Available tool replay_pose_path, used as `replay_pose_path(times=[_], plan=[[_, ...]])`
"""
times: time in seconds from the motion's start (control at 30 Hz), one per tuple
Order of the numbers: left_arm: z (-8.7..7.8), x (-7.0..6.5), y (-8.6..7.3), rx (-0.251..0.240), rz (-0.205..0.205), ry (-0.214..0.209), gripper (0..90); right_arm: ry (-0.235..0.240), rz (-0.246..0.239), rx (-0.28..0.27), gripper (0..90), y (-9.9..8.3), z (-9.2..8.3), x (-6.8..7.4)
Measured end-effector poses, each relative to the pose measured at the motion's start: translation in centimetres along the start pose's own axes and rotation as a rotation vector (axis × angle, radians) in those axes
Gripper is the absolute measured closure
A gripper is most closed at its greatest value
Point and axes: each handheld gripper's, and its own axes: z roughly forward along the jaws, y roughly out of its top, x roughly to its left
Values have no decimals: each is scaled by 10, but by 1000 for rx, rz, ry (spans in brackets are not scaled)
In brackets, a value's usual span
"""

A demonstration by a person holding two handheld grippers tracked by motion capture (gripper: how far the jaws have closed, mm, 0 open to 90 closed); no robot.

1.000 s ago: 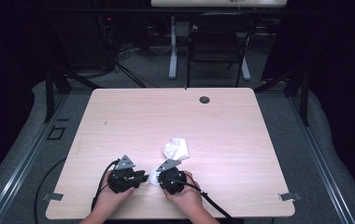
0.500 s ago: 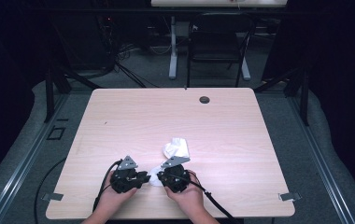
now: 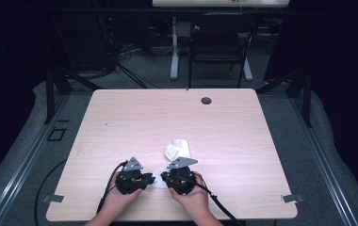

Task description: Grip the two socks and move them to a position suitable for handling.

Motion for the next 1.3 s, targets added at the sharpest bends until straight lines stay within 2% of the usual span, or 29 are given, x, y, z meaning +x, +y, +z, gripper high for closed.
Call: replay_pose_path(times=[0.17, 0.47, 0.67, 0.87, 0.9, 0.97, 1.17, 1.3], plan=[[0, -2, 0, 6, 28, 5, 774, -10, 11, -8, 862, 1, -8, -5], [-1, -4, 0, 24, 48, -6, 781, -51, 24, -30, 862, -3, -29, -17], [-1, -6, -1, 24, 39, -9, 783, -82, 41, -39, 861, -10, -43, -26], [-2, -6, -1, 29, 48, -12, 782, -105, 45, -31, 860, -19, -54, -33], [-2, -6, -1, 29, 49, -10, 782, -111, 43, -16, 860, -21, -56, -35], [-2, -7, -1, 27, 46, -10, 782, -122, 60, -9, 857, -28, -57, -42], [-2, -8, -2, 30, 49, -12, 782, -143, 61, 11, 851, -39, -59, -50], [-2, -9, -2, 27, 46, -9, 783, -160, 82, 17, 853, -45, -61, -57]])
